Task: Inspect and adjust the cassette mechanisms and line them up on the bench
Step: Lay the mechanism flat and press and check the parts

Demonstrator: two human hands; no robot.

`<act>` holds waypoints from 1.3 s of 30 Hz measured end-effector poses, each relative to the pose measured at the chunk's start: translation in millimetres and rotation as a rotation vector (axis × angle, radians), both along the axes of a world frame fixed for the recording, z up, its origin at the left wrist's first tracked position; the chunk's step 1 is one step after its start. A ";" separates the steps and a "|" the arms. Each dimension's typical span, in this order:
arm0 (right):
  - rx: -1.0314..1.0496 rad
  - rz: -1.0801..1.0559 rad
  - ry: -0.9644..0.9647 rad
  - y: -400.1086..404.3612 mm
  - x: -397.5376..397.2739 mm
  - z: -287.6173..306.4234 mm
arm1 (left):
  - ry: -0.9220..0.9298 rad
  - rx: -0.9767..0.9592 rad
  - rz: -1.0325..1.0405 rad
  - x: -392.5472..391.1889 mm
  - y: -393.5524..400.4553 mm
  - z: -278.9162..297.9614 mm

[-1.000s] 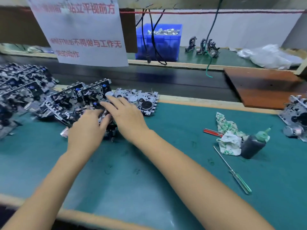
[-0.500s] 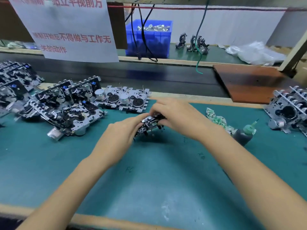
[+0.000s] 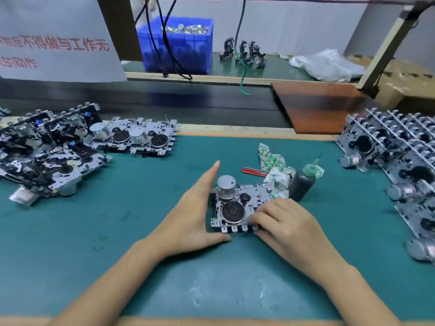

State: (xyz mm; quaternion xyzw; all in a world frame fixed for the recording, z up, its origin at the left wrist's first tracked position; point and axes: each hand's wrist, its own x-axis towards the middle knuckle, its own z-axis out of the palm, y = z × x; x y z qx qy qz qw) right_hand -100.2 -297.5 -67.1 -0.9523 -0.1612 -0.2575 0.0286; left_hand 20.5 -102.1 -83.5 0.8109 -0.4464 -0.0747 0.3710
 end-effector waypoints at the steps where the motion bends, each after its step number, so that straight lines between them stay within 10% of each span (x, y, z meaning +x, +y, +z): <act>1: 0.014 0.007 0.021 -1.0 0.1 -0.8 | 0.137 -0.010 0.001 -0.2 -1.1 -4.7; 20: 0.756 -0.222 -0.139 -7.3 -2.4 -12.0 | 0.124 0.027 0.049 -5.6 -6.2 0.1; 39: 0.863 -0.307 -0.059 -6.9 -3.5 -8.4 | 0.140 0.048 -0.028 -6.4 2.1 0.1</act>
